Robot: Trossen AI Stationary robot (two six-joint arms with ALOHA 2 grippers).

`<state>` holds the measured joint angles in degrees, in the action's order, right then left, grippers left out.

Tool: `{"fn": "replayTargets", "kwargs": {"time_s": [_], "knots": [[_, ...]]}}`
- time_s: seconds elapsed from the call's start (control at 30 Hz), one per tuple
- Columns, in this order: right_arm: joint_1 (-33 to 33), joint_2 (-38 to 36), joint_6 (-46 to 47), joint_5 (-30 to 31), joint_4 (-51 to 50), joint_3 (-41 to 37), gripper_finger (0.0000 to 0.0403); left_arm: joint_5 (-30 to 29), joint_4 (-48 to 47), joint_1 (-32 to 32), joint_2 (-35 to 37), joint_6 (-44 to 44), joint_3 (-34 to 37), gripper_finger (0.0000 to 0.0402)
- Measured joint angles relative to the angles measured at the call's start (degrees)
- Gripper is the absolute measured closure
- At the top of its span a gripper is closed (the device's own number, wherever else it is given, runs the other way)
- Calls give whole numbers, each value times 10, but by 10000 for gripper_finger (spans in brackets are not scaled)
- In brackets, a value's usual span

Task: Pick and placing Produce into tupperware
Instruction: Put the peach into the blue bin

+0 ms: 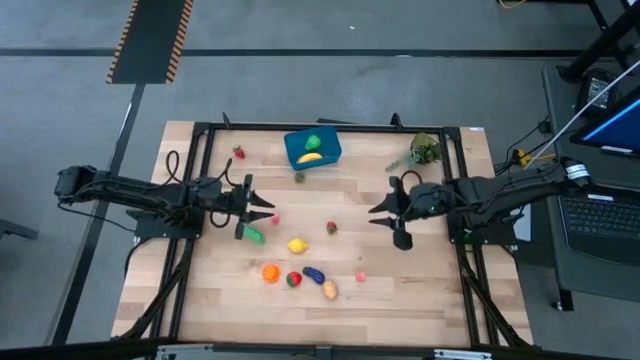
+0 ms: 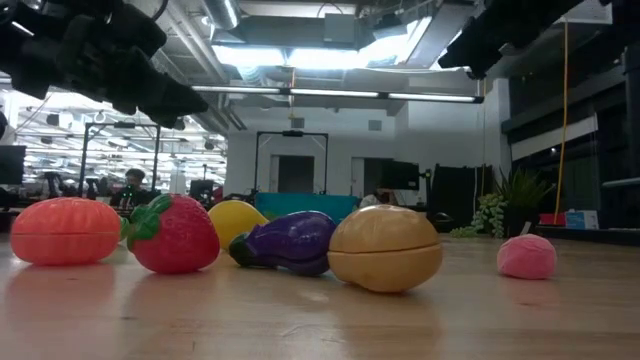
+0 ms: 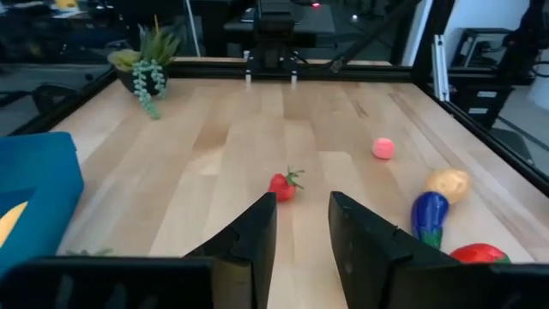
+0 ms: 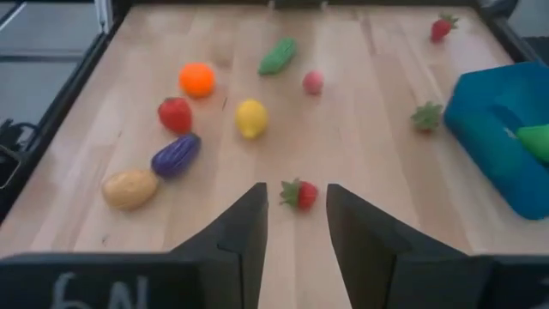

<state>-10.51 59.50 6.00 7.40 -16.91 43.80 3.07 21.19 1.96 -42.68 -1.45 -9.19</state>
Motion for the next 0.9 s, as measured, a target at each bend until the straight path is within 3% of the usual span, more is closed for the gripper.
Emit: {"fn": "replayTargets", "kwargs": {"time_s": [0.23, 0.4, 0.67, 0.9], "knots": [[-50, 95, 35, 17, -28, 69, 273, 0, 0, -11, 0, -17, 0, 310], [-86, 173, 49, 22, -93, 134, 233, 0, 0, -29, 0, -27, 0, 316], [-113, 270, 157, 27, -206, 225, 166, 0, -2, -68, 0, -27, 0, 326], [-126, 338, 201, 1, -218, 258, 141, 0, -33, -87, 0, -27, 0, 334]]}}
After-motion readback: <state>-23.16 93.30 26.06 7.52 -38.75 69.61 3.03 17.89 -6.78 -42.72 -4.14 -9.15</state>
